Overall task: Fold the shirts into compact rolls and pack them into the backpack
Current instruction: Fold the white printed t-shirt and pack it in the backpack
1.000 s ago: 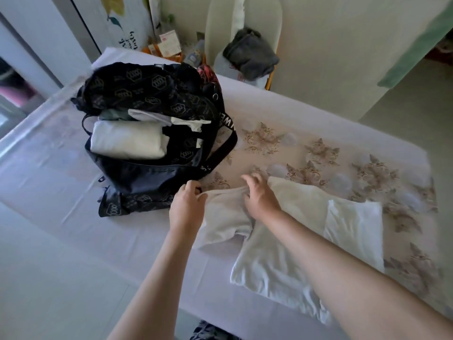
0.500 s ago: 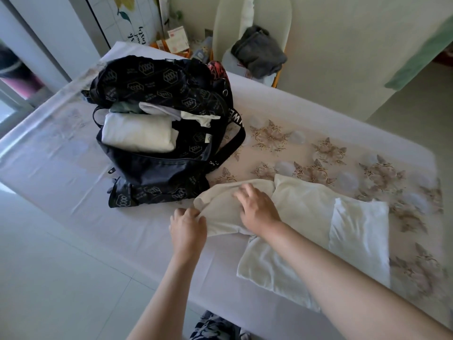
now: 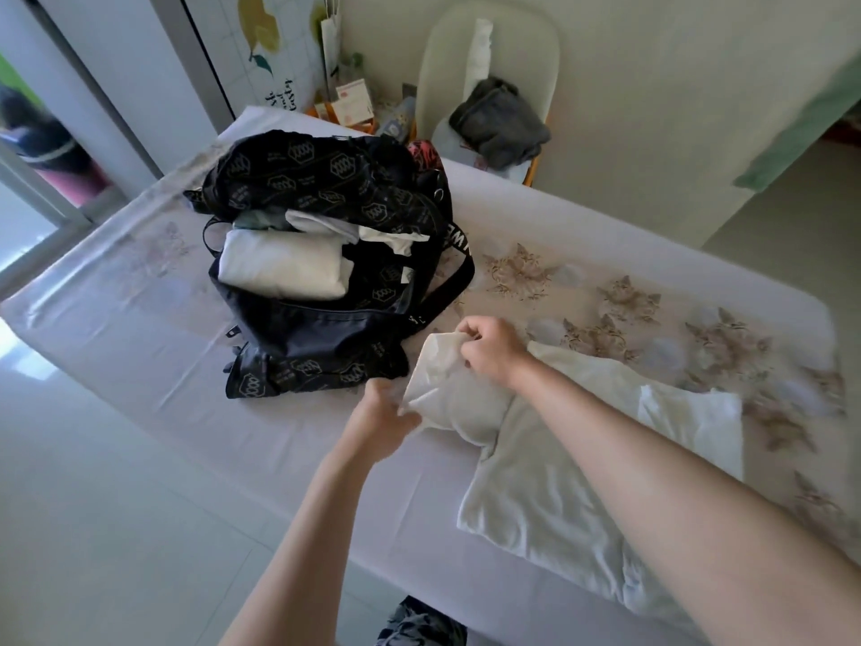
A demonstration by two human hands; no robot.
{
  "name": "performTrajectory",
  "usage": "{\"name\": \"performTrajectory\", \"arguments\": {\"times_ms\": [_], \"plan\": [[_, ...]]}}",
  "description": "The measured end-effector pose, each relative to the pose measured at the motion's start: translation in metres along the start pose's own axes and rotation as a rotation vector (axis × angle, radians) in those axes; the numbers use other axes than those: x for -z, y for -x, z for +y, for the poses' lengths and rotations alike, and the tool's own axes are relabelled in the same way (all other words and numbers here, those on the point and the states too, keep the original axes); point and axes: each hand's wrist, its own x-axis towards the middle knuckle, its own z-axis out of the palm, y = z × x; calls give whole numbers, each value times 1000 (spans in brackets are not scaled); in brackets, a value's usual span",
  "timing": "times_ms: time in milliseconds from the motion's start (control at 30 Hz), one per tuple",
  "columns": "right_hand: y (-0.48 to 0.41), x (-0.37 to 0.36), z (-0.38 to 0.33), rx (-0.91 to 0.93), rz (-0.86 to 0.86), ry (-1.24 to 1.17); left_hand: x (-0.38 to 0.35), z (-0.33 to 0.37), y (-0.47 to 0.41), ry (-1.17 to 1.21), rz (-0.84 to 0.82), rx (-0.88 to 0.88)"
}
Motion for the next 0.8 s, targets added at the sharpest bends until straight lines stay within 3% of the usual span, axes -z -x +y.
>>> {"name": "performTrajectory", "arguments": {"times_ms": [133,233,333,433,500,600,633,700,800], "plan": [[25,57,29,-30,159,-189,-10,65,17,-486,16,-245],[53,88,68,-58,318,-129,-45,101,40,-600,-52,-474],[87,106,114,-160,308,211,-86,99,57,-614,-327,-516],[109,106,153,-294,149,558,-117,76,62,-425,-677,-310],[114,97,165,-250,161,608,-127,59,58,-354,-570,-335],[109,78,167,-103,201,676,-127,38,47,-580,-141,-539],[106,73,165,-88,176,732,-124,33,42,-628,-116,-561],[98,64,160,-129,126,873,-120,22,33,-642,-217,-538],[74,58,143,-128,218,923,-116,19,24,-565,-267,-513]]}}
